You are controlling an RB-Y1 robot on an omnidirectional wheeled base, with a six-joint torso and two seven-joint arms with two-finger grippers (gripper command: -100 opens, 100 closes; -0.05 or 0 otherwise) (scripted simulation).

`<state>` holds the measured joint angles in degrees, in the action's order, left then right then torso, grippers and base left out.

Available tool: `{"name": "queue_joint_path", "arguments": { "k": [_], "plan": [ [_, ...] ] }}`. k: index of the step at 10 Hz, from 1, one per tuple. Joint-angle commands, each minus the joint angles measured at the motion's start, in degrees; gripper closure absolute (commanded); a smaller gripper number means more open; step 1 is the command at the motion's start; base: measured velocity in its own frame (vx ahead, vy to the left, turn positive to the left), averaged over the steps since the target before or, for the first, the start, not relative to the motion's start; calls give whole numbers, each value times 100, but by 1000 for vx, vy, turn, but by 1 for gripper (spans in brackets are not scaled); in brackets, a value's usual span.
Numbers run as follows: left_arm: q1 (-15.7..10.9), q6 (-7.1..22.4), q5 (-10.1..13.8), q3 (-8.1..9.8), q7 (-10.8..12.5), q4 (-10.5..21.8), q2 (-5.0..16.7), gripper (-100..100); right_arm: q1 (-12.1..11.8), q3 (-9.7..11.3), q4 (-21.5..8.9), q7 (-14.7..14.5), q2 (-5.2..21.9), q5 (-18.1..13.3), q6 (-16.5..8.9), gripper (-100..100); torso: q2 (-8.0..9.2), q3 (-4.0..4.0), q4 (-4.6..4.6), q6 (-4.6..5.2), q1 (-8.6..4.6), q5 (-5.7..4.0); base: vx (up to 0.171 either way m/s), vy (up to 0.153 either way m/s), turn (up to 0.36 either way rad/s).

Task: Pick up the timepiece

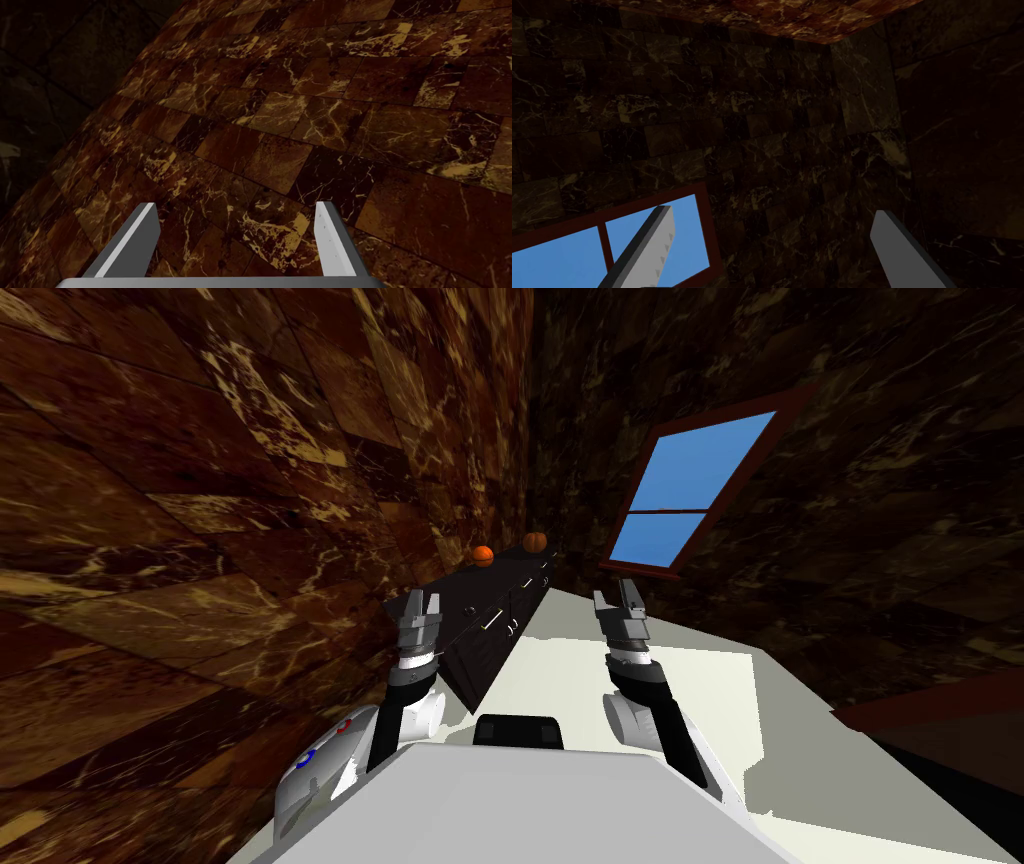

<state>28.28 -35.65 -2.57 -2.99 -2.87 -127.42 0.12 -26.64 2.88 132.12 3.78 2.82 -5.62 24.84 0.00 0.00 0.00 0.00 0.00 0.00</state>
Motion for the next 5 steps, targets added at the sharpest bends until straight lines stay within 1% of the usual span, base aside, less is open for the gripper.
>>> {"name": "queue_joint_path", "arguments": {
  "k": [1, 3, 5],
  "plan": [
    [-3, 105, 23, 32, -6, 8, 179, -100, 0, 0, 0, 0, 0, 0, 0, 0, 0, 0, 0, 0, 0, 0, 15, -13, 4],
    [-13, 349, 81, 111, -18, 22, 443, -100, 0, 0, 0, 0, 0, 0, 0, 0, -9, -5, -2, 0, -8, -2, 40, -33, 8],
    [-29, 674, 172, 239, -34, 35, 705, -100, -1, 0, 0, 0, 0, 0, 0, 0, -24, -14, -5, 0, -14, -3, 78, -51, 9]
  ]
}}
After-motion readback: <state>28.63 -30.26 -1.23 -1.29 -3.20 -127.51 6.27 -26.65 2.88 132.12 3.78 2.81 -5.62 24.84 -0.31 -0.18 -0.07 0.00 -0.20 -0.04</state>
